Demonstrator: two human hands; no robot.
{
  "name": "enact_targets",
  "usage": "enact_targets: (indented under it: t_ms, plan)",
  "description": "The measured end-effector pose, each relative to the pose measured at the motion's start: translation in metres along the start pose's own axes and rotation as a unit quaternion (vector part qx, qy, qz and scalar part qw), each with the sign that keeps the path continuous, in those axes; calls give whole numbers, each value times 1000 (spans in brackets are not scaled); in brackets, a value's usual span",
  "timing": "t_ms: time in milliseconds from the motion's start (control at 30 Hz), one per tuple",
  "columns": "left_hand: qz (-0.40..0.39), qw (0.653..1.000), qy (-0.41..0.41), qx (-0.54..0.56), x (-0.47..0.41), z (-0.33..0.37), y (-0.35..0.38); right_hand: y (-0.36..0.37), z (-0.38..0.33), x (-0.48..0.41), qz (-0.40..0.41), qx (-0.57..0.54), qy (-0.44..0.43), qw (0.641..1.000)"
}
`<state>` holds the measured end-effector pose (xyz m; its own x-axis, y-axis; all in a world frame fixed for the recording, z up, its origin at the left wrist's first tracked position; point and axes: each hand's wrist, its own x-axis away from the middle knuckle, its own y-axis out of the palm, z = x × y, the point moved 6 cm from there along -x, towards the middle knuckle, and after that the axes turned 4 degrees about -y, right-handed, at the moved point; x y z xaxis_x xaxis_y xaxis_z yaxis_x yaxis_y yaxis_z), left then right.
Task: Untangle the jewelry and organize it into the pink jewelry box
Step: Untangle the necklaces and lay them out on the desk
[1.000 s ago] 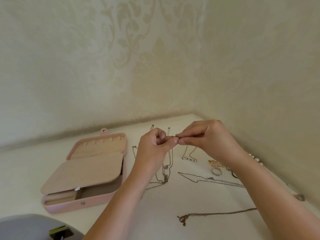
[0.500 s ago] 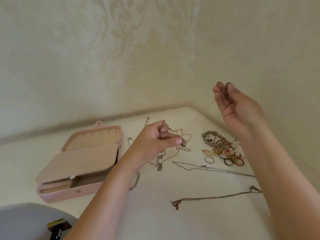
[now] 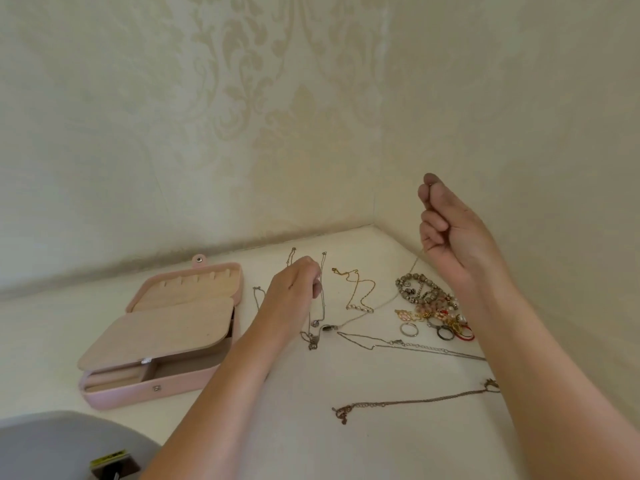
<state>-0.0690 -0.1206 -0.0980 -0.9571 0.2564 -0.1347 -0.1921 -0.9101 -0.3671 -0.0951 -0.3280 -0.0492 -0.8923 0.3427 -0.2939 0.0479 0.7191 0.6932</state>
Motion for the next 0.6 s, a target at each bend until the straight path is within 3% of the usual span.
enact_targets:
  t_ms: [167, 267, 333, 433, 600]
  plan:
    - [6, 989, 37, 140, -4, 5, -3, 24, 6, 14, -93, 156, -4, 983]
    - [13, 980, 67, 188, -2, 9, -8, 37, 15, 26, -138, 407, -37, 902]
    - [19, 976, 72, 202, -2, 9, -11, 44, 24, 32, -158, 507, -66, 845]
    - [16, 973, 61, 220, -4, 7, -10, 51, 35, 39, -186, 561, -84, 802]
    - [14, 971, 52, 231, -6, 4, -9, 50, 41, 38, -187, 573, -100, 792]
